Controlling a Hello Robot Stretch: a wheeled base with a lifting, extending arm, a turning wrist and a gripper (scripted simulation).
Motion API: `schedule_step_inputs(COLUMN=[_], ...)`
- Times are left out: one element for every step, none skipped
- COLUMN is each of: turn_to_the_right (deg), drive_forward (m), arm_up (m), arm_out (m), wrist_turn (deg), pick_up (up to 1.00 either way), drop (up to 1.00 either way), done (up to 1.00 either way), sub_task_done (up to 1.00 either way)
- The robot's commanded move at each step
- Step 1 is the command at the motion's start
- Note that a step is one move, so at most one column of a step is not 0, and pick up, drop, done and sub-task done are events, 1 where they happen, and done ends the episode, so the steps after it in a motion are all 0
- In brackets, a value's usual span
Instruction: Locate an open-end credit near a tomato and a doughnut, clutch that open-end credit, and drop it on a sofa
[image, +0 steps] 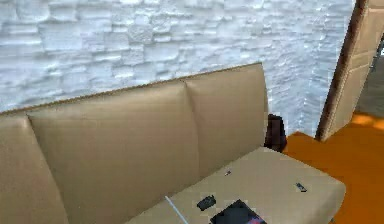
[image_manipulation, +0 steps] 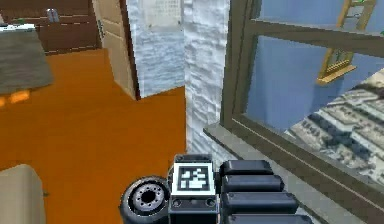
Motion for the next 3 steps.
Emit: schedule_step_inputs(turn_to_the_right=[-45.0, -36.0, 0.0], drive_forward=[0.0, 0.0, 0.0], arm_up=[0.0, 0.0, 0.0], arm_out=[0.0, 0.0, 0.34], wrist_turn=[0.0, 0.0, 0.0], pick_up=[0.0, 0.0, 0.0], drop=[0.0, 0.0, 0.0], done=[0.0, 0.0, 0.0], sub_task_done=[0.0, 0.0, 0.0])
